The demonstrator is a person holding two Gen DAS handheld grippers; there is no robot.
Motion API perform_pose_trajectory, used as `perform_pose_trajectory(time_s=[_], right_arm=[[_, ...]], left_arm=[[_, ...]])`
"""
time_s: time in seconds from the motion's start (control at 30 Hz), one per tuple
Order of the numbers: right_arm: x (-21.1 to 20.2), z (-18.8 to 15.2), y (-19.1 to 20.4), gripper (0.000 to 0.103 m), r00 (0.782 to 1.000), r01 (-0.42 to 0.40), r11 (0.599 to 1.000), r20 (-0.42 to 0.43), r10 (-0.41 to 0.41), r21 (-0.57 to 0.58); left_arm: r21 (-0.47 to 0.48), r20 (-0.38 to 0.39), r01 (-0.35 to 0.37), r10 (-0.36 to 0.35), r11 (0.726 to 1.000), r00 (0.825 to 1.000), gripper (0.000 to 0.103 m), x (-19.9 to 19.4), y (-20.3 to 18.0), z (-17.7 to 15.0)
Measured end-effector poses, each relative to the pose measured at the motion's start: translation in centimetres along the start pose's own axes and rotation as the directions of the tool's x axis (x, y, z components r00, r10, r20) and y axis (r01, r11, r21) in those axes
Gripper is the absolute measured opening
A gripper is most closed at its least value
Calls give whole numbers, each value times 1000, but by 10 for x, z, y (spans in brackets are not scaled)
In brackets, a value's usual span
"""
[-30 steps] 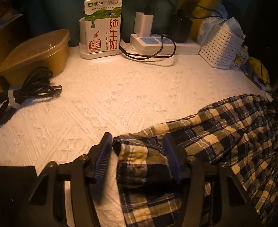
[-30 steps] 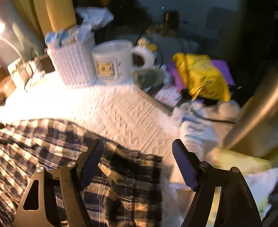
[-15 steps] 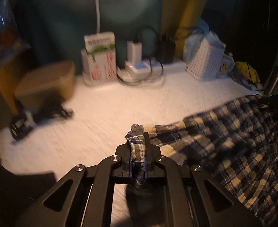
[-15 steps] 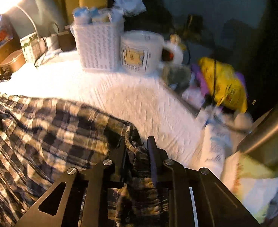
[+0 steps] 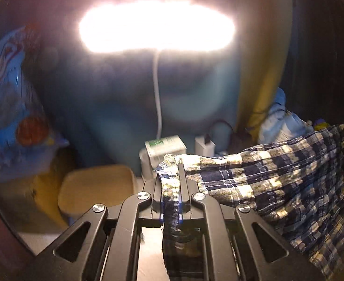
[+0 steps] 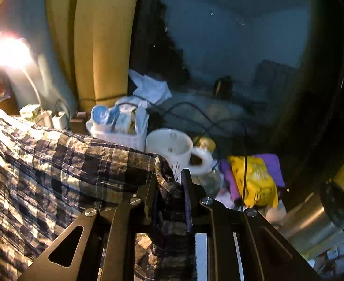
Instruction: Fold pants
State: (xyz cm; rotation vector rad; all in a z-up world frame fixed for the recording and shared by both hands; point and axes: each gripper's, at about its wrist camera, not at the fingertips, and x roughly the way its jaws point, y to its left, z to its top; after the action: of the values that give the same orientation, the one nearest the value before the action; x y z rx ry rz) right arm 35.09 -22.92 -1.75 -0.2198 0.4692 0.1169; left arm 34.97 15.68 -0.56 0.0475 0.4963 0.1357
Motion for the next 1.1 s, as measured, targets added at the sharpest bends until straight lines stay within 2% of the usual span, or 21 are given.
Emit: perform_pose_trajectory(time_s=[0.1,0.27,0.43,0.53,0.63,0.7,0.73,0.77,0.8,0.83,0.87,0.9,1.0,1.1], right_arm=[[18,4,2,17,1000,15,1000,-8,-15,7],[51,-12,2,17,997,23,1000,-71,-22,21],[78,-26,-2,18,991,50,998,-124,-45,31],[86,-28,-7,18,988,76,996,-140,-70,41],[92,-30,-11,18,984,86,995,-158,-77,45],[97,-33,-10,17,980,84,996,-184,-77,29],[97,-34,-9,18,980,81,996,-183,-75,29],[96,-35,-9,20,981,73,997,-183,-67,28],[95,-35,-7,29,980,75,997,-186,-70,21],[94,-36,-7,48,980,79,997,-186,-74,17],[90,-36,-8,61,981,78,997,-180,-73,20],[85,-36,-8,82,984,69,997,-168,-63,27],[62,-37,-9,84,990,41,999,-139,-37,28],[36,-43,-10,84,992,18,1000,-124,-16,19]], left_arm=[[26,4,-19,19,999,1000,6,15,-2,0],[100,-4,-58,58,993,998,7,44,-13,-16],[134,-46,-87,94,987,995,11,78,-18,-32],[125,-83,-73,84,989,993,11,88,-14,-33],[92,-127,-61,73,994,989,26,85,-6,-31],[67,-138,-27,36,997,990,57,72,-2,-36],[54,-150,-5,13,999,989,64,66,0,-39],[40,-164,20,-13,999,986,70,58,2,-43],[28,-185,41,-35,999,982,71,51,3,-49],[22,-208,54,-49,998,977,71,43,4,-56],[21,-237,71,-65,997,969,72,37,4,-63],[19,-274,89,-81,996,958,72,31,3,-72],[11,-369,126,-113,992,923,72,18,-3,-98],[-45,-409,121,-128,992,903,72,-5,-4,-118]])
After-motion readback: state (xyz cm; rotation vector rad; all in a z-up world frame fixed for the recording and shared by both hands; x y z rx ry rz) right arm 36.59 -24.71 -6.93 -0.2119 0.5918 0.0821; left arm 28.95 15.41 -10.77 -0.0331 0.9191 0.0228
